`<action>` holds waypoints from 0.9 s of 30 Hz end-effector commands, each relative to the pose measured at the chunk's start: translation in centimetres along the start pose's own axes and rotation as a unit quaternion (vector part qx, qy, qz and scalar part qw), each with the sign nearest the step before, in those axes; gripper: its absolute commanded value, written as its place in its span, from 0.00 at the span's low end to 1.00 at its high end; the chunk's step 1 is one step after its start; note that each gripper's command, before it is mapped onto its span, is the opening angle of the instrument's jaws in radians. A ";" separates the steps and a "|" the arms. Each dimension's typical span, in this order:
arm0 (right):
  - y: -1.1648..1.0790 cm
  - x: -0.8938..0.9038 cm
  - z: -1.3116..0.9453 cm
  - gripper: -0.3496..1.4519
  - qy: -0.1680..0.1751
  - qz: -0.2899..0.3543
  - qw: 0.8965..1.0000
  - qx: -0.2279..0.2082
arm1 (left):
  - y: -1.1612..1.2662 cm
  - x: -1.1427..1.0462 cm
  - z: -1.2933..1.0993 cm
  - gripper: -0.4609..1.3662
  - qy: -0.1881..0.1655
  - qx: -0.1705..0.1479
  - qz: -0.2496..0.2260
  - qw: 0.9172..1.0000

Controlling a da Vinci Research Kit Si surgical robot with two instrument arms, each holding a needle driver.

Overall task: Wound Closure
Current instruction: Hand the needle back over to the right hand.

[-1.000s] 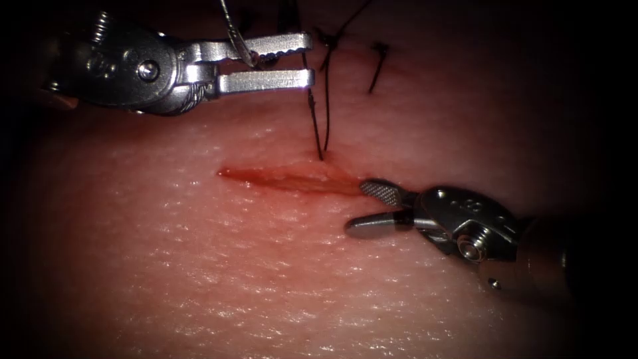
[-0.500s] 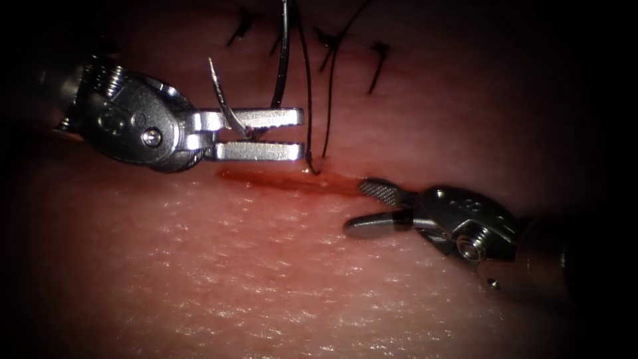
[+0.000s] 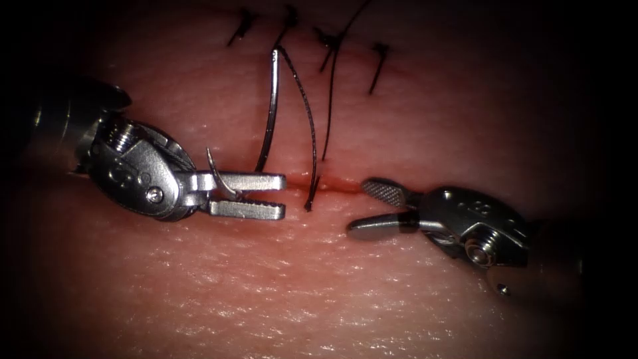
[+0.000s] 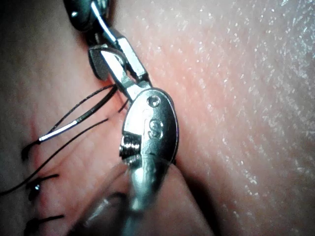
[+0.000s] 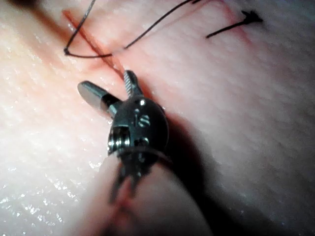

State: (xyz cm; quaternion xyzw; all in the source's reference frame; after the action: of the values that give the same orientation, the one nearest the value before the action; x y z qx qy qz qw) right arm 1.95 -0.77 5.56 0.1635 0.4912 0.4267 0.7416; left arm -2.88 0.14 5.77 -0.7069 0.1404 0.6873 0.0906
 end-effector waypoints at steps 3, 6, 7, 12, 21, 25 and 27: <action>-0.03 0.06 -0.05 0.86 0.011 0.005 1.000 0.009 | 0.03 -0.04 -0.02 0.06 -0.021 -0.001 0.028 0.999; -0.03 0.14 -0.10 0.86 0.020 0.009 1.000 0.012 | 0.05 -0.10 -0.05 0.06 -0.040 0.001 0.056 0.998; -0.04 0.15 -0.10 0.86 0.021 0.010 1.000 0.012 | 0.06 -0.11 -0.05 0.06 -0.045 0.001 0.061 0.997; -0.05 0.19 -0.12 0.86 0.021 0.006 1.000 0.014 | 0.13 -0.21 -0.09 0.06 -0.092 -0.017 0.093 0.991; -0.06 0.18 -0.14 0.86 0.023 -0.013 0.999 0.018 | 0.22 -0.28 -0.12 0.06 -0.120 -0.057 0.109 0.985; -0.07 0.17 -0.16 0.85 0.023 -0.019 0.999 0.020 | 0.23 -0.31 -0.15 0.06 -0.118 -0.059 0.112 0.985; -0.08 0.18 -0.16 0.85 0.023 -0.021 0.999 0.020 | 0.25 -0.35 -0.18 0.06 -0.118 -0.058 0.110 0.985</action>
State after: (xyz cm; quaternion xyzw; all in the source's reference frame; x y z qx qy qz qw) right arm 1.88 -0.70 5.34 0.1565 0.5186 0.4056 0.7362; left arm -2.79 -0.14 6.15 -0.6048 0.1681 0.7784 -0.0069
